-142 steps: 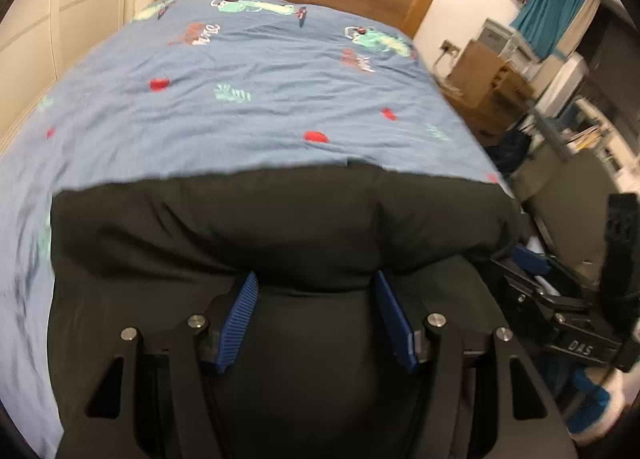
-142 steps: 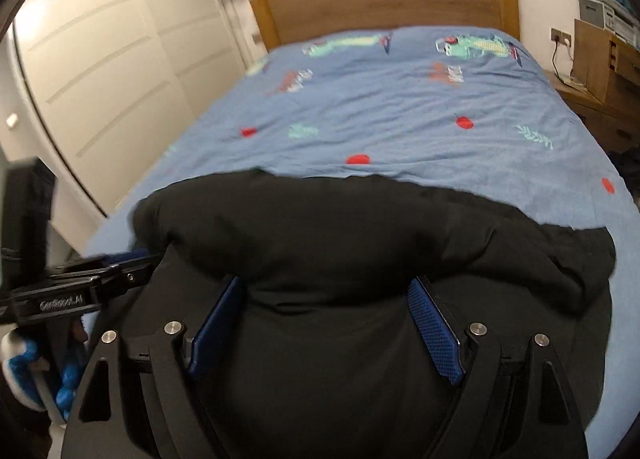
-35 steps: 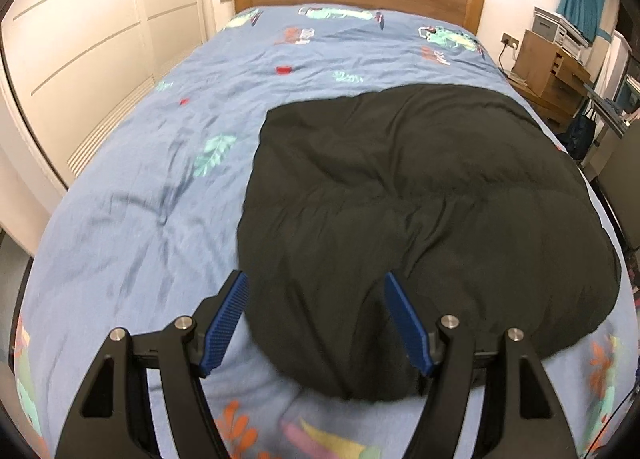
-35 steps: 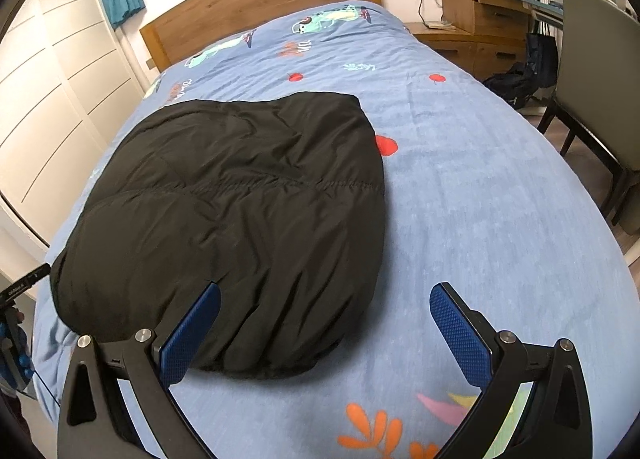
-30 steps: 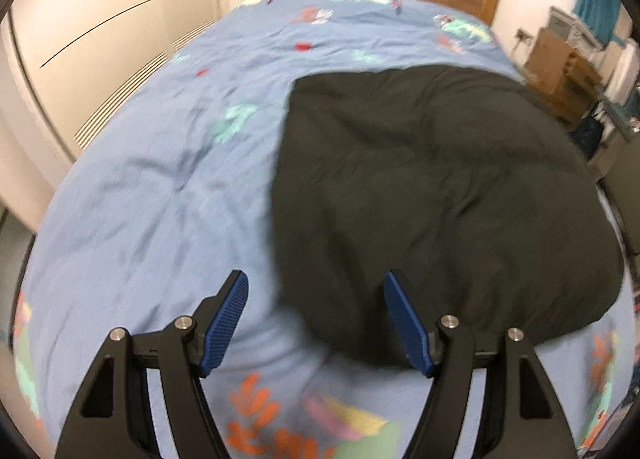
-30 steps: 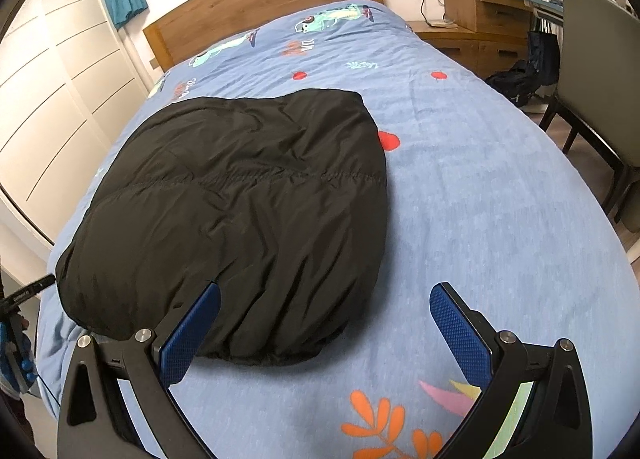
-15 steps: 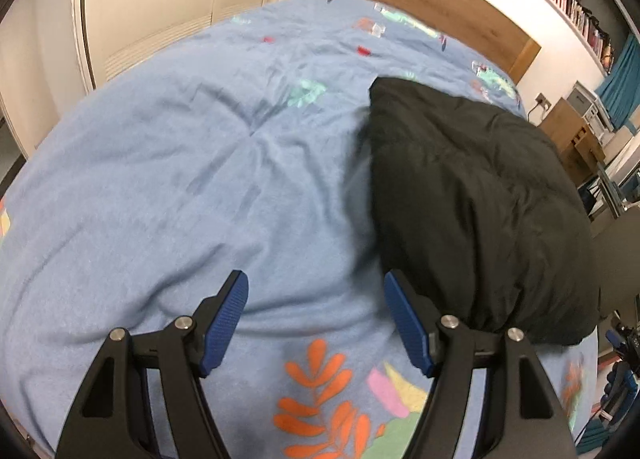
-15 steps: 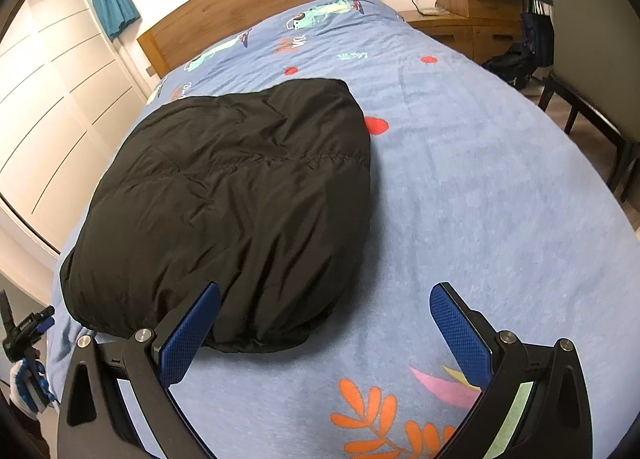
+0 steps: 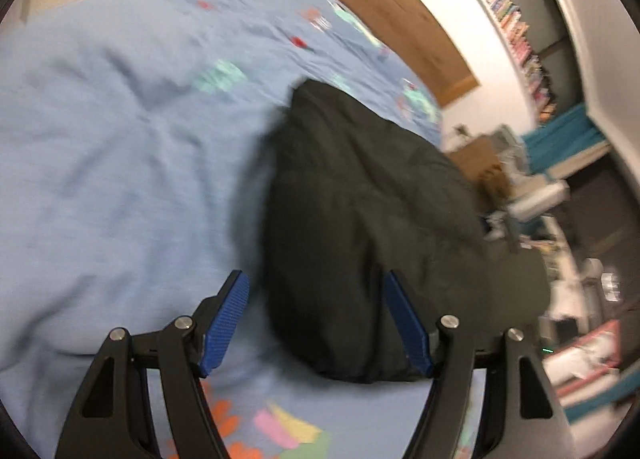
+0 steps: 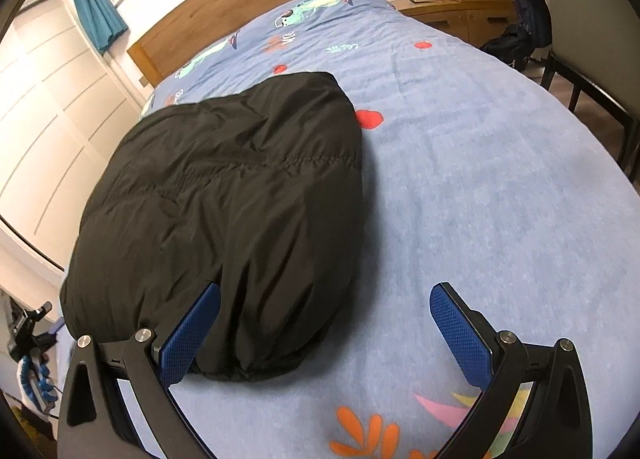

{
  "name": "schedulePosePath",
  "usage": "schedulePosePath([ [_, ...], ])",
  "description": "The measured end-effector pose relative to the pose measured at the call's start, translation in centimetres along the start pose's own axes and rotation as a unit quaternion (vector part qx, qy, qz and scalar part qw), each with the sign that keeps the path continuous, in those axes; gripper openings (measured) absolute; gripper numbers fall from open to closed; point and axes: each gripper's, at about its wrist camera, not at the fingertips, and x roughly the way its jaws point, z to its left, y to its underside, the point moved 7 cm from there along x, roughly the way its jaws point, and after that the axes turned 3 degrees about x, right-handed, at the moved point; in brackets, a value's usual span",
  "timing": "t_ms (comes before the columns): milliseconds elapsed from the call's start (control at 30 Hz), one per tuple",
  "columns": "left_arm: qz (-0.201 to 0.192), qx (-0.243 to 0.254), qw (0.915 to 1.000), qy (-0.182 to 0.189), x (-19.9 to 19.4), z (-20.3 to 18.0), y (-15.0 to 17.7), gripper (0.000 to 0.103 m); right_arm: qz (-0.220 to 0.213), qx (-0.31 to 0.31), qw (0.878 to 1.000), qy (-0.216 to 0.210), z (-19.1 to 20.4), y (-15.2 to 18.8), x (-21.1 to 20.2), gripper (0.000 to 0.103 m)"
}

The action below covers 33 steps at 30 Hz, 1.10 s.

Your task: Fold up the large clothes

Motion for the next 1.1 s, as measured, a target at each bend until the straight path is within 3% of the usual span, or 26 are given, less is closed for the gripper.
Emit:
schedulePosePath([
  [200, 0.030, -0.024, 0.9981, 0.048, 3.7, -0.4, -1.3, 0.069, 0.019, 0.029, 0.999, -0.039, 0.3, -0.6, 1.7, 0.103],
  [333, 0.050, -0.025, 0.9967, 0.058, 6.4, -0.2, -1.9, 0.069, 0.050, 0.052, 0.995, -0.065, 0.2, -0.3, 4.2, 0.102],
  [600, 0.099, -0.040, 0.9880, 0.112, 11.9, -0.4, -2.3, 0.081, 0.132, 0.117, 0.964, -0.197, 1.6, 1.2, 10.1, 0.102],
  [767, 0.099, -0.070, 0.9775, 0.173, 14.6, -1.3, -3.0, 0.088, 0.145, 0.117, 0.951, -0.248, 4.8, 1.4, 11.9, 0.102],
  [967, 0.115, -0.055, 0.9821, 0.139, 18.5, -2.5, -3.0, 0.101, 0.151, 0.111, 0.946, -0.266, 5.3, 1.4, 13.0, 0.102],
  [1100, 0.097, -0.028, 0.9902, 0.097, 19.7, -4.0, -3.2, 0.099, 0.150, 0.110, 0.949, -0.255, 5.6, 1.5, 13.3, 0.103],
])
